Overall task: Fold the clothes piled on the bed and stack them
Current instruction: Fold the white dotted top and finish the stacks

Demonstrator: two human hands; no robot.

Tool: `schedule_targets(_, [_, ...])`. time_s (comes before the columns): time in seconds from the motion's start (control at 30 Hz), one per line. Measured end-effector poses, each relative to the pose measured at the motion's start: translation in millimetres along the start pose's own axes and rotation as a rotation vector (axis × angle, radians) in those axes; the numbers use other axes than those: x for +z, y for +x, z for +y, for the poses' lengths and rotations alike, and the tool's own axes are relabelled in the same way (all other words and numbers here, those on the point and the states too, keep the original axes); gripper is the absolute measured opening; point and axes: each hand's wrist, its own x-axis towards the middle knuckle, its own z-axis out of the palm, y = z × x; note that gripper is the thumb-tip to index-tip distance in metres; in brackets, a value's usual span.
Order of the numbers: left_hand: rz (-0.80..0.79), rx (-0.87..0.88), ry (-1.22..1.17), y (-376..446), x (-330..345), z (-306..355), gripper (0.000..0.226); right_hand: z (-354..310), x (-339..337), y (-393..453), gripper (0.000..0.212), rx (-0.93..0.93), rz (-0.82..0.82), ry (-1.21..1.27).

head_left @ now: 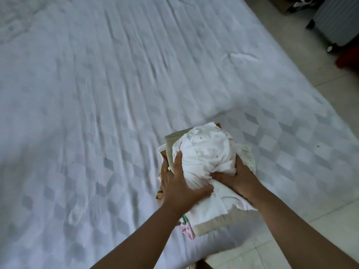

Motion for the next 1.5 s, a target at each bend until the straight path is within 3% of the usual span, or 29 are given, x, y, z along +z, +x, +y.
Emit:
schedule_targets(0.13, [-0.019,-0.016,0.019,-15.8,4.4,17.8,0.118,-8.3,2.7,-12.7,0.117,0.057,0.067,-0.003])
schedule_targets(0.23, [-0.072,0.011,-0.014,-23.7,8.9,27.3,0.108,-9.3,0.6,-21.0,0.126,0.105,0.095,-0.015])
schedule_targets(0.4, [-0.05,0.032,0.044,-10.4,4.1,8.5,0.114,-4.3,5.3,-13.2,0.138,0.207,0.1,-0.179])
schedule_targets(0.5, [-0.093,0.044,-0.093,-5.9,0.6,5.5,0.118,0.5,6.0,-7.2,0.136,0.152,0.072,-0.066])
schedule_targets(0.67, [-0.095,0.057,-0.093,-10.0,4.6,9.5,0.116,9.5,5.0,-7.6,0.128,0.107,0.097,0.068])
schedule_targets(0.87, [-0.086,-0.027,-0.182,3.7,4.3,-0.2,0.117,15.1,13.5,5.2,0.146,0.16,0.137,-0.044])
schedule_targets(1.07, [-0.106,-0.039,-0.173,17.6,6.4,-14.8,0.127,20.3,17.8,12.8,0.14,0.196,0.069,-0.039])
schedule_targets(1.17, [-0.09,-0.009,-0.194,23.2,10.7,-25.3,0.128,20.9,16.9,15.8,0.136,0.255,0.036,-0.189])
schedule_targets(1.33, [-0.013,0.113,-0.237,29.4,18.5,-40.1,0.13,24.5,18.9,9.1,0.136,0.149,0.133,-0.233])
schedule_targets(1.5, [0.03,0.161,-0.267,16.0,13.4,-33.7,0.126,17.3,24.9,-6.3,0.131,0.017,0.2,-0.055])
